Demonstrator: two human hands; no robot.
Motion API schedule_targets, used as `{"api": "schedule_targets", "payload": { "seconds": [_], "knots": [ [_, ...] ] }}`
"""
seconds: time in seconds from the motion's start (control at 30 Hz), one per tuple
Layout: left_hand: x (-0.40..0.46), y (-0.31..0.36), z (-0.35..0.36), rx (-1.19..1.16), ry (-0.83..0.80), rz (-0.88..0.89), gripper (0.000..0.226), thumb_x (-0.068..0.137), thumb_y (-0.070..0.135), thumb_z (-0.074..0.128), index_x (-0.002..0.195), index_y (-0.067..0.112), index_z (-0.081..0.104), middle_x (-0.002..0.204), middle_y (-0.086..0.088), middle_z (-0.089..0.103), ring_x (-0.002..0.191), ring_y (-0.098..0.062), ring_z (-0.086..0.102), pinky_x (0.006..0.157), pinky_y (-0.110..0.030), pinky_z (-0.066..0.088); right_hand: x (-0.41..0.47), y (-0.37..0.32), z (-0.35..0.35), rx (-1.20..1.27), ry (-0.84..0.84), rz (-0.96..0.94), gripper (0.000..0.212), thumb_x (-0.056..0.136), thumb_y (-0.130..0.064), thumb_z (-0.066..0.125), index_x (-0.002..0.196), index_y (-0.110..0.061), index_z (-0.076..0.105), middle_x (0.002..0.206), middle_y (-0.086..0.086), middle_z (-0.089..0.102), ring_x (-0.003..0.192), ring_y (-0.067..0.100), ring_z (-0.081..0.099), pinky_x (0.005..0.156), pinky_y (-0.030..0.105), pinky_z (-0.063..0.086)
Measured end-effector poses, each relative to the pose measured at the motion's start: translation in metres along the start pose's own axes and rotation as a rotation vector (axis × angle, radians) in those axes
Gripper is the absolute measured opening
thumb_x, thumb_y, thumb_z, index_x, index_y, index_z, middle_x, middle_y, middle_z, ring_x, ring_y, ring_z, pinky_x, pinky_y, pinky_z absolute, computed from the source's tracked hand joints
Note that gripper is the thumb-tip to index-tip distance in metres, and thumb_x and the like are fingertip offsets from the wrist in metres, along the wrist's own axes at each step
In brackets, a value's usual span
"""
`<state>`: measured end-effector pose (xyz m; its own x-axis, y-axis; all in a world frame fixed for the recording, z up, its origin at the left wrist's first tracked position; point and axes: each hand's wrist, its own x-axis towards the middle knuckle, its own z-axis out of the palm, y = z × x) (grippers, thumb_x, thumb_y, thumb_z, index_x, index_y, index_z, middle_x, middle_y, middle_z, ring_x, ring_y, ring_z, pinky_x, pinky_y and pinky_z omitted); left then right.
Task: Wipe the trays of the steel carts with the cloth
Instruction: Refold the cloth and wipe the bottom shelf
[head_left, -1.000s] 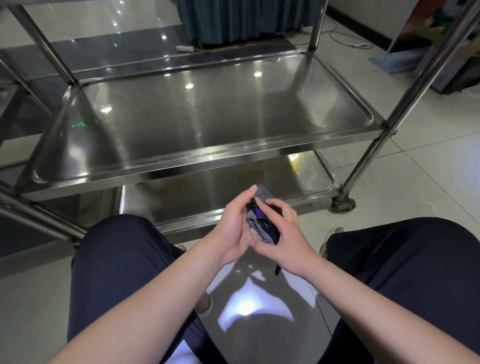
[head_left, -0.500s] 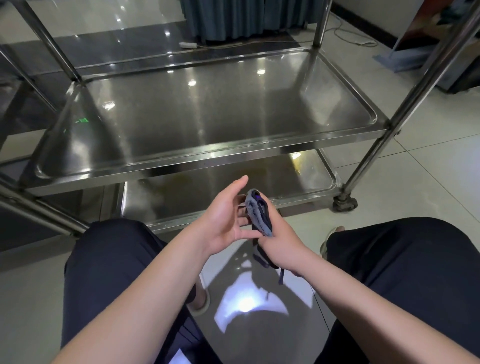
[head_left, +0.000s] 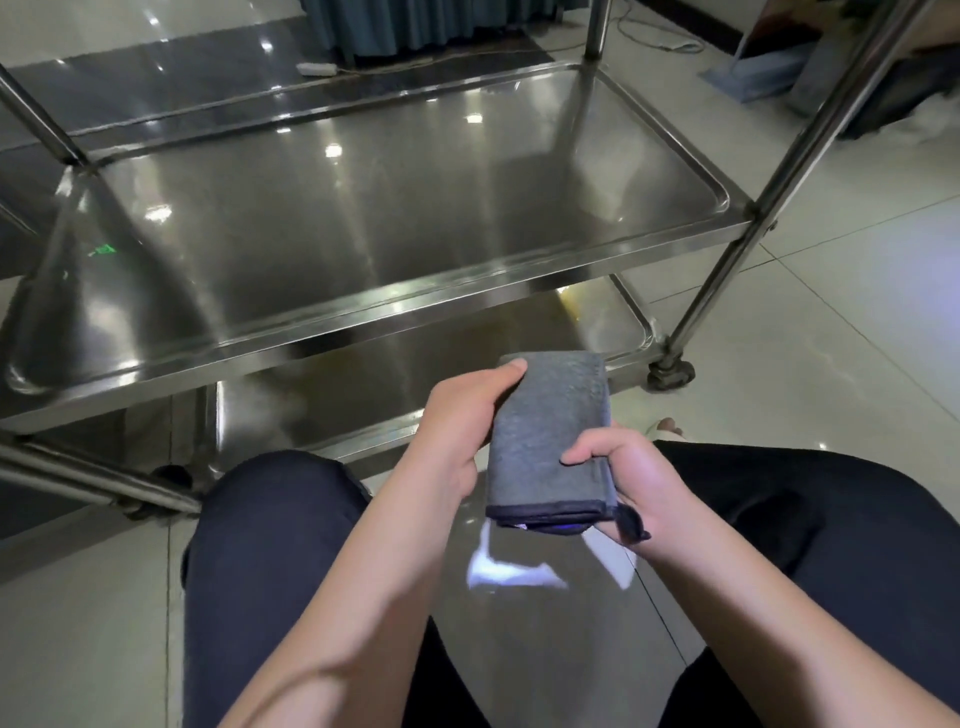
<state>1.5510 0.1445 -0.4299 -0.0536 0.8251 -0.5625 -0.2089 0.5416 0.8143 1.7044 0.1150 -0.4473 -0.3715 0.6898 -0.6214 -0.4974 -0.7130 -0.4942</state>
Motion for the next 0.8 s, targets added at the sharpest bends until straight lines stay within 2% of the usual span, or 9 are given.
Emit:
{"api": "schedule_targets", "payload": {
  "seconds": [0.13, 0.2, 0.27, 0.33, 0.43, 0.53, 0.6, 0.67, 0.8],
  "knots": [
    [-0.004, 0.009, 0.014, -0.049, -0.013, 0.06, 0.006, 0.087, 0.017, 0.074, 0.082, 0.013, 0.075, 0.07, 0.002, 0.071, 0.058, -0.008, 0.064, 0.054, -0.02, 0.048, -0.009, -0.008, -0.008, 0.036, -0.01, -0.04, 0.079, 0.063, 0.009, 0.045, 0.142, 0.002, 0.048, 0.137, 0.023, 0.058, 0.122, 0.042, 0.059, 0.107, 0.056, 0.043],
    [-0.008, 0.014, 0.011, -0.15, 0.03, 0.069, 0.006, 0.088, 0.012, 0.072, 0.083, 0.008, 0.072, 0.065, 0.0, 0.069, 0.053, -0.01, 0.063, 0.047, -0.019, 0.046, -0.009, -0.011, -0.001, 0.017, -0.093, -0.033, 0.064, 0.067, 0.007, 0.043, 0.129, 0.002, 0.058, 0.125, 0.02, 0.066, 0.113, 0.039, 0.064, 0.102, 0.053, 0.048],
    [-0.014, 0.021, 0.002, -0.259, 0.096, 0.058, 0.006, 0.088, 0.01, 0.073, 0.084, 0.005, 0.071, 0.063, -0.002, 0.069, 0.05, -0.011, 0.064, 0.046, -0.021, 0.05, -0.007, -0.012, 0.01, 0.026, -0.181, -0.017, 0.048, 0.075, 0.001, 0.039, 0.112, -0.001, 0.069, 0.113, 0.017, 0.069, 0.1, 0.036, 0.069, 0.088, 0.049, 0.057],
    [-0.022, 0.028, -0.014, -0.326, 0.142, 0.035, 0.009, 0.086, 0.014, 0.076, 0.086, 0.006, 0.073, 0.069, -0.005, 0.072, 0.055, -0.015, 0.068, 0.056, -0.032, 0.059, -0.001, -0.009, 0.023, 0.044, -0.298, -0.013, 0.041, 0.075, -0.008, 0.053, 0.11, -0.003, 0.073, 0.118, 0.019, 0.067, 0.104, 0.036, 0.067, 0.088, 0.05, 0.057],
    [-0.028, 0.028, -0.046, -0.27, 0.183, 0.039, 0.013, 0.083, 0.029, 0.078, 0.087, 0.016, 0.076, 0.078, 0.001, 0.074, 0.067, -0.015, 0.067, 0.075, -0.039, 0.057, 0.008, -0.004, 0.038, 0.076, -0.404, 0.025, 0.056, 0.06, -0.014, 0.077, 0.114, -0.002, 0.072, 0.12, 0.02, 0.067, 0.106, 0.037, 0.067, 0.089, 0.05, 0.056],
    [-0.034, 0.02, -0.069, -0.171, 0.227, 0.082, 0.012, 0.082, 0.032, 0.077, 0.088, 0.021, 0.075, 0.076, 0.009, 0.073, 0.066, -0.009, 0.064, 0.063, -0.026, 0.048, 0.013, 0.006, 0.048, -0.012, -0.386, 0.082, 0.048, 0.071, -0.012, 0.063, 0.117, -0.003, 0.07, 0.125, 0.019, 0.065, 0.109, 0.037, 0.066, 0.088, 0.051, 0.056],
    [-0.037, 0.011, -0.077, -0.147, 0.271, 0.115, 0.007, 0.084, 0.025, 0.077, 0.087, 0.019, 0.075, 0.076, 0.005, 0.073, 0.065, -0.011, 0.064, 0.055, -0.024, 0.045, 0.015, 0.016, 0.051, -0.08, -0.346, 0.112, 0.044, 0.081, -0.011, 0.051, 0.121, -0.004, 0.067, 0.126, 0.019, 0.064, 0.11, 0.037, 0.064, 0.093, 0.051, 0.054],
    [-0.037, 0.002, -0.085, -0.141, 0.312, 0.129, 0.003, 0.085, 0.022, 0.076, 0.084, 0.019, 0.075, 0.078, 0.002, 0.074, 0.064, -0.013, 0.065, 0.05, -0.023, 0.044, 0.017, 0.025, 0.056, -0.156, -0.31, 0.133, 0.04, 0.086, -0.011, 0.05, 0.123, -0.003, 0.063, 0.126, 0.02, 0.065, 0.111, 0.037, 0.064, 0.099, 0.052, 0.049],
    [-0.026, -0.009, -0.099, -0.139, 0.359, 0.152, 0.007, 0.082, 0.016, 0.079, 0.087, 0.014, 0.075, 0.09, -0.006, 0.077, 0.085, -0.022, 0.071, 0.073, -0.035, 0.055, 0.018, 0.031, 0.067, -0.278, -0.211, 0.122, 0.042, 0.085, -0.015, 0.059, 0.126, -0.003, 0.061, 0.124, 0.02, 0.067, 0.112, 0.036, 0.065, 0.102, 0.05, 0.048]
  ]
}}
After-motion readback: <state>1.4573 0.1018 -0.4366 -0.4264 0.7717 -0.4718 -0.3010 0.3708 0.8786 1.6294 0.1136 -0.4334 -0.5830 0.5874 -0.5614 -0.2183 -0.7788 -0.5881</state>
